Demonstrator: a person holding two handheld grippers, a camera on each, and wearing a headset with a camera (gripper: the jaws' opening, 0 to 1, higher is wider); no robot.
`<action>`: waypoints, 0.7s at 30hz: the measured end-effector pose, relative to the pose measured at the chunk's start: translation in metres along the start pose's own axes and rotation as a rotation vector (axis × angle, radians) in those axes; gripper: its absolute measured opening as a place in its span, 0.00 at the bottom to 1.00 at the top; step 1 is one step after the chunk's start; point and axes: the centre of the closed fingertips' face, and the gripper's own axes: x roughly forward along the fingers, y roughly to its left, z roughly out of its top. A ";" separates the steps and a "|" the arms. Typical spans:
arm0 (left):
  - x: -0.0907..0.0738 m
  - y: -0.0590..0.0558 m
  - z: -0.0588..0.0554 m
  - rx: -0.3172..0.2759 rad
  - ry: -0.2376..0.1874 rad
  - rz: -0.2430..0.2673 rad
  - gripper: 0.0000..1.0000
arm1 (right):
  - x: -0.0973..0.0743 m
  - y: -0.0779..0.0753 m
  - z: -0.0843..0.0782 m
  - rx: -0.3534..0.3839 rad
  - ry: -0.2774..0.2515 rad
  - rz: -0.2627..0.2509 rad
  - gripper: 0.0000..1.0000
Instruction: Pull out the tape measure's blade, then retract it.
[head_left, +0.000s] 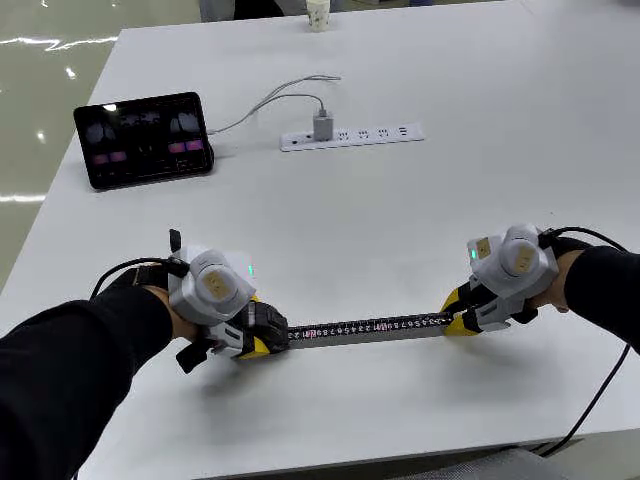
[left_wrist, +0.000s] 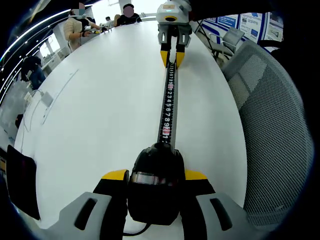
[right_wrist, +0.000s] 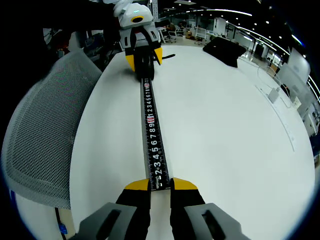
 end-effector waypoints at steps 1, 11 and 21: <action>0.000 -0.001 0.000 0.005 0.004 0.000 0.35 | 0.000 0.001 0.001 -0.005 0.001 0.000 0.11; 0.001 -0.001 0.003 -0.021 0.007 -0.014 0.36 | 0.000 0.001 0.000 -0.007 0.008 0.003 0.12; 0.000 0.000 0.001 -0.007 0.041 -0.004 0.35 | 0.002 -0.001 -0.001 -0.026 0.047 -0.011 0.13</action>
